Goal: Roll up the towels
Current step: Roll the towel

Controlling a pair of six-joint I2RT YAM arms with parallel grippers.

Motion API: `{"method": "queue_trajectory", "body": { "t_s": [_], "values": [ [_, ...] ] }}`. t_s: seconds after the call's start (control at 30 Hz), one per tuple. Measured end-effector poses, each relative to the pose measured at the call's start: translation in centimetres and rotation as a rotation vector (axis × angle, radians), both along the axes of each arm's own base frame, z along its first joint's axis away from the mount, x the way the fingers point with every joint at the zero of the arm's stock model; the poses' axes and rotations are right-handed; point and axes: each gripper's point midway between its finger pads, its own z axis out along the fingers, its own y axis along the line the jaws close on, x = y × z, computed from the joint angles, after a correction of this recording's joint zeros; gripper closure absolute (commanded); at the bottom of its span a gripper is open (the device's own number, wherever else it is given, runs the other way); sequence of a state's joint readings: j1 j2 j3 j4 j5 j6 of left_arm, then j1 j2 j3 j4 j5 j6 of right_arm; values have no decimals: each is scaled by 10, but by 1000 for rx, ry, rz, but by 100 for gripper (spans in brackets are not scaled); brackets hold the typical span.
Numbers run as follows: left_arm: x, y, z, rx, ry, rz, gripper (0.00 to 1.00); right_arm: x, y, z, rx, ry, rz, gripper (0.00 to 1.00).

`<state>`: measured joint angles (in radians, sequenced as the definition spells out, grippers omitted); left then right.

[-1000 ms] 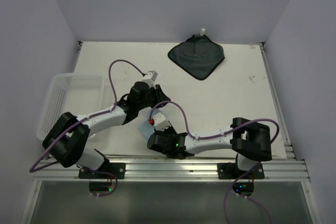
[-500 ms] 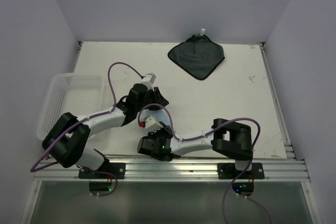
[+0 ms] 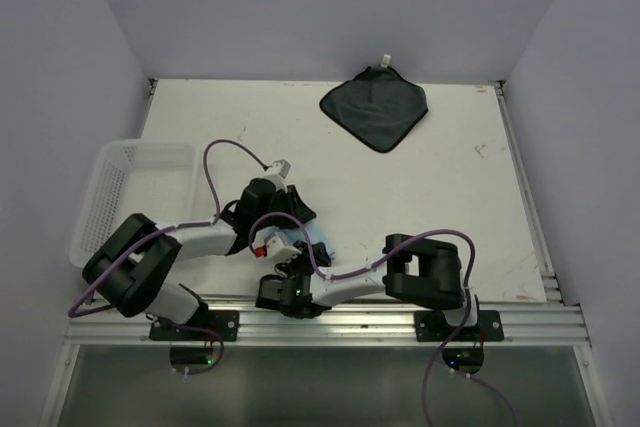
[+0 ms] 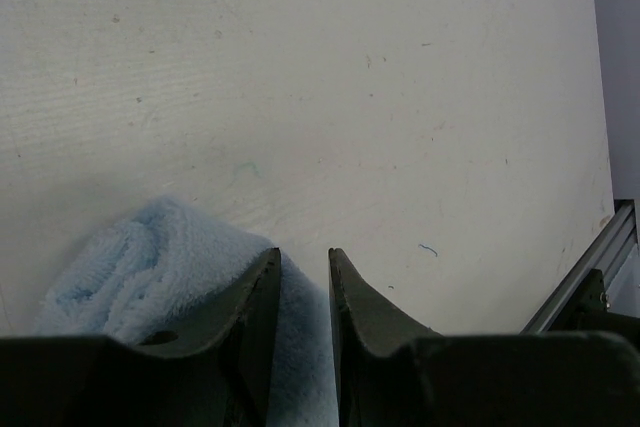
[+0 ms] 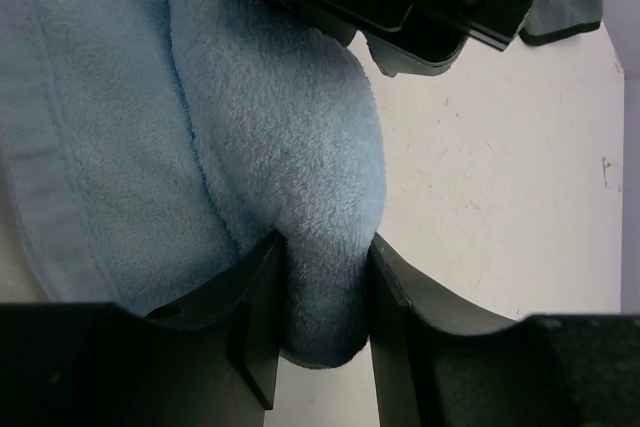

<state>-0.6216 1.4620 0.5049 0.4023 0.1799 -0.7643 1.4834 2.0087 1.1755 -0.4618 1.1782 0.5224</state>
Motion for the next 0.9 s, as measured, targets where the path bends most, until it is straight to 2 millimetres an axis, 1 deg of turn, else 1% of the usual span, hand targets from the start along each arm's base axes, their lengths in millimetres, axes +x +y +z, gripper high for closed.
{"method": "queue_trajectory", "body": {
  "t_s": [0.1, 0.27, 0.37, 0.47, 0.57, 0.73, 0.83, 0.9],
  "values": [
    [-1, 0, -4, -12, -1, 5, 70, 0, 0, 0, -2, -1, 1, 58],
    [-2, 1, -8, -31, -10, 12, 70, -2, 0, 0, 7, 10, 5, 48],
    [-3, 1, -8, -35, -9, 15, 70, -5, -3, 4, 37, 42, 14, 42],
    [-2, 1, -8, -37, -12, 15, 70, -9, -6, 14, 95, 75, 28, 38],
    [-2, 1, -9, -37, -12, 16, 70, -14, -11, 29, 167, 106, 44, 36],
    [-1, 2, -10, -36, -10, 20, 70, -20, -11, 49, 287, 148, 76, 34],
    [0, 1, -10, -37, -10, 20, 70, -30, -12, 56, 369, 214, 121, 33],
    [0, 1, -11, -36, -10, 20, 70, -36, -11, 65, 440, 261, 153, 33]
  ]
}}
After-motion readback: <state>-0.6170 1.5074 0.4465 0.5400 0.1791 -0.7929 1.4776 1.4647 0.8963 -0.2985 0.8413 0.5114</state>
